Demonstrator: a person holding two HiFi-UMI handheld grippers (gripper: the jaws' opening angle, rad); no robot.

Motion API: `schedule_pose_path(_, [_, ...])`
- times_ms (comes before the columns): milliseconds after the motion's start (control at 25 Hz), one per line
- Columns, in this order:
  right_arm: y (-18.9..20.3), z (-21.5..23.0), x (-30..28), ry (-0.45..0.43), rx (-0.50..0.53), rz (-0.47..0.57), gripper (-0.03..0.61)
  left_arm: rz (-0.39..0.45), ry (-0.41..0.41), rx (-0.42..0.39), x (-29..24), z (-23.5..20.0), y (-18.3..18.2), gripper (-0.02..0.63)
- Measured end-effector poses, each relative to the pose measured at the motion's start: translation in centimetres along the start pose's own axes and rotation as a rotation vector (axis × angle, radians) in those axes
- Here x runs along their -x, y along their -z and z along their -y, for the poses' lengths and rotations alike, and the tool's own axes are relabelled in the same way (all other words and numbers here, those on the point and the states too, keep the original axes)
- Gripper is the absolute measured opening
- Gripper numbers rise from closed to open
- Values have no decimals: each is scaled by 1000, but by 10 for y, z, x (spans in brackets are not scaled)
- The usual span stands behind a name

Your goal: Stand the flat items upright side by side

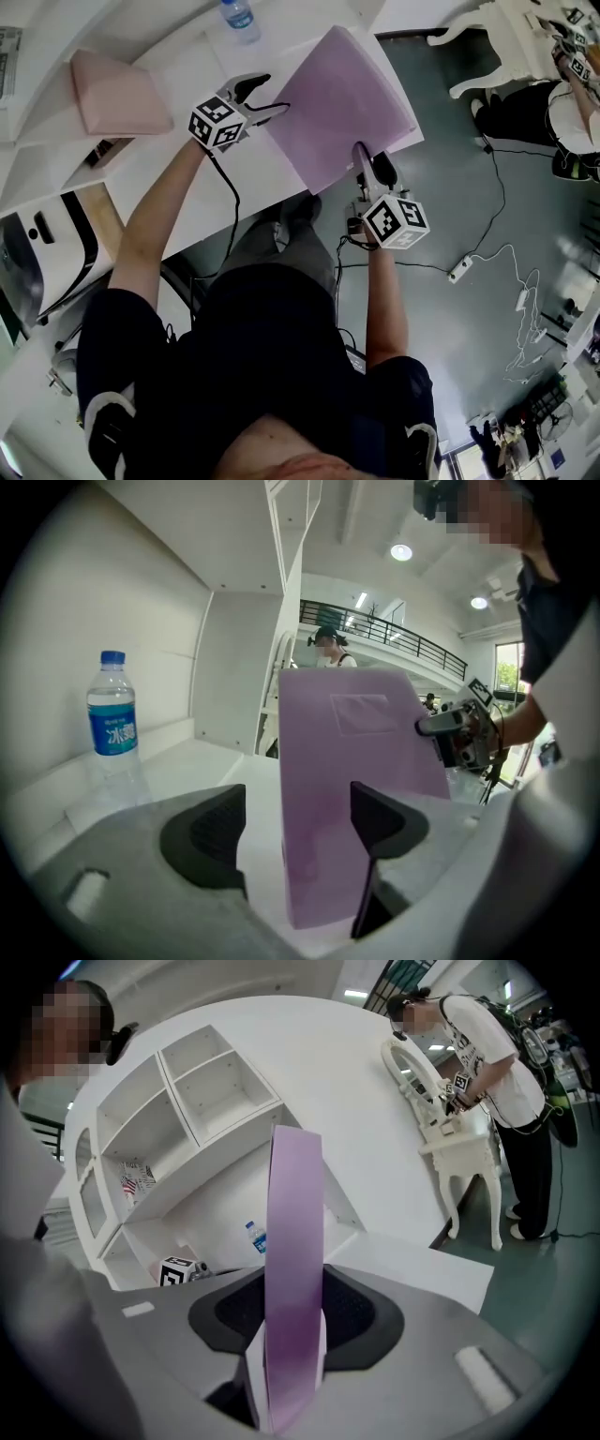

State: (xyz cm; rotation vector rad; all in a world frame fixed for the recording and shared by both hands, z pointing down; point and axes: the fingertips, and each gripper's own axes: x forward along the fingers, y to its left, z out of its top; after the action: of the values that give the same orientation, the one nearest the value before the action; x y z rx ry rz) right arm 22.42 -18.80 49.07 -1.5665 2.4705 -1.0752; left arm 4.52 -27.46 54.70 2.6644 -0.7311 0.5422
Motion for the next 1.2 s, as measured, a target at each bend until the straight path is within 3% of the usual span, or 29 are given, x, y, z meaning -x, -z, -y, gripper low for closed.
schedule_pose_path(200, [-22, -18, 4, -6, 123, 28, 161, 62, -102, -10, 21, 2, -18, 362])
schedule_pose_path(560, [-49, -47, 7, -33, 274, 48, 161, 144, -205, -31, 57, 22, -41, 357])
schedule_pose_path(1000, [-65, -72, 4, -68, 385, 63, 160, 236, -361, -80, 103, 46, -64, 159])
schedule_pose_path(1200, [-74, -84, 2, -97, 429, 84, 160, 272, -443, -95, 124, 54, -74, 103])
